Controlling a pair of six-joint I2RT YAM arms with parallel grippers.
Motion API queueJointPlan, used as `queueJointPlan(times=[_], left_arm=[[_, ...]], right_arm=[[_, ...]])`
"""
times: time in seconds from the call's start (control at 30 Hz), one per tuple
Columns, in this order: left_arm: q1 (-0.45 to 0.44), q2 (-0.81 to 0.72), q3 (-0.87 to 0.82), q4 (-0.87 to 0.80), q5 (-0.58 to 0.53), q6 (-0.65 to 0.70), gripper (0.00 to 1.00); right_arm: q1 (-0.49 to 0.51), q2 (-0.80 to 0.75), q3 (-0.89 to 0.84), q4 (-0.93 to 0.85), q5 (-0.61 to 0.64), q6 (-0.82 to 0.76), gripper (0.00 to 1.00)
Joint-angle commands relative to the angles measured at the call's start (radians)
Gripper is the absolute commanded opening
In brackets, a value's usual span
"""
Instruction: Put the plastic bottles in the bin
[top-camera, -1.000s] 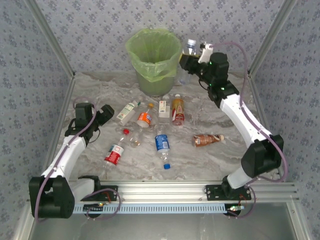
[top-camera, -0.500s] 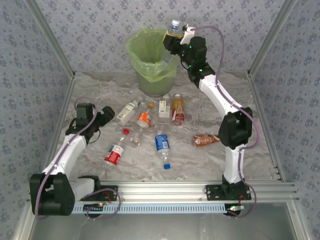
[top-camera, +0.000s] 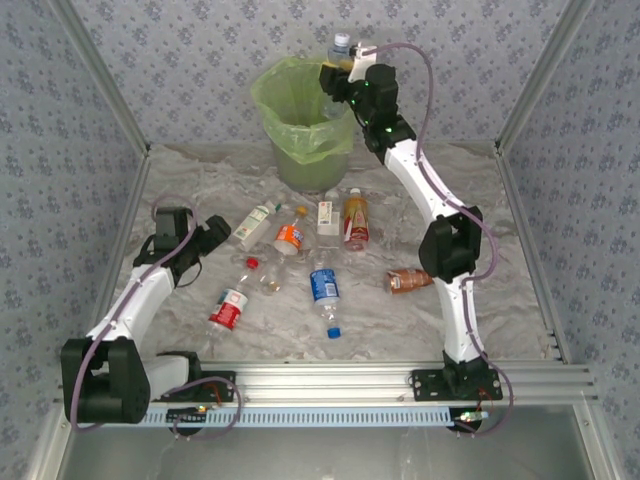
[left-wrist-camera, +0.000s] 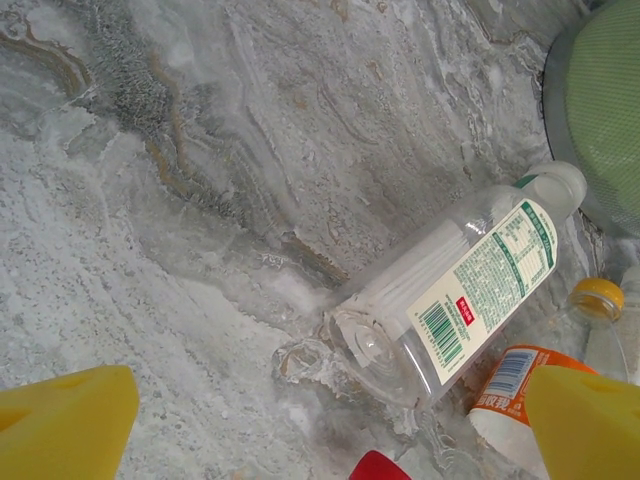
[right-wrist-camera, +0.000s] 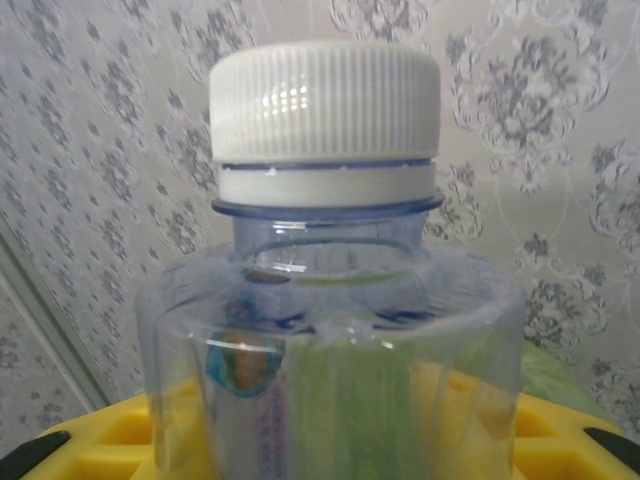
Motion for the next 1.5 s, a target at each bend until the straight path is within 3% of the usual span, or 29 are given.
queueJointPlan(times=[0.0, 0.63, 0.97, 1.17, 1.47], left_arm=[[0.006, 0.000, 0.036, -0.018, -0.007, 0.022, 0.99], [0.005, 0.012, 0.042, -0.018, 0.002, 0.015, 0.99], [0.006, 0.014, 0.048, -0.032, 0.009, 0.020, 0.99], [0.005, 0.019, 0.073, -0.094, 0.008, 0.047, 0.99], [0.005, -0.013, 0.083, -0.251, 0.019, 0.089, 0.99]], right_arm=[[0.006, 0.027, 0.050, -0.084, -0.004, -0.072, 0.50], [0.009, -0.022, 0.076, -0.391, 0.001, -0.160, 0.56], [0.011, -0.035, 0.050, -0.461, 0.039, -0.164, 0.61], [0.014, -0.052, 0.051, -0.470, 0.048, -0.164, 0.68], [0.023, -0.144, 0.038, -0.528, 0.040, -0.201, 0.70]])
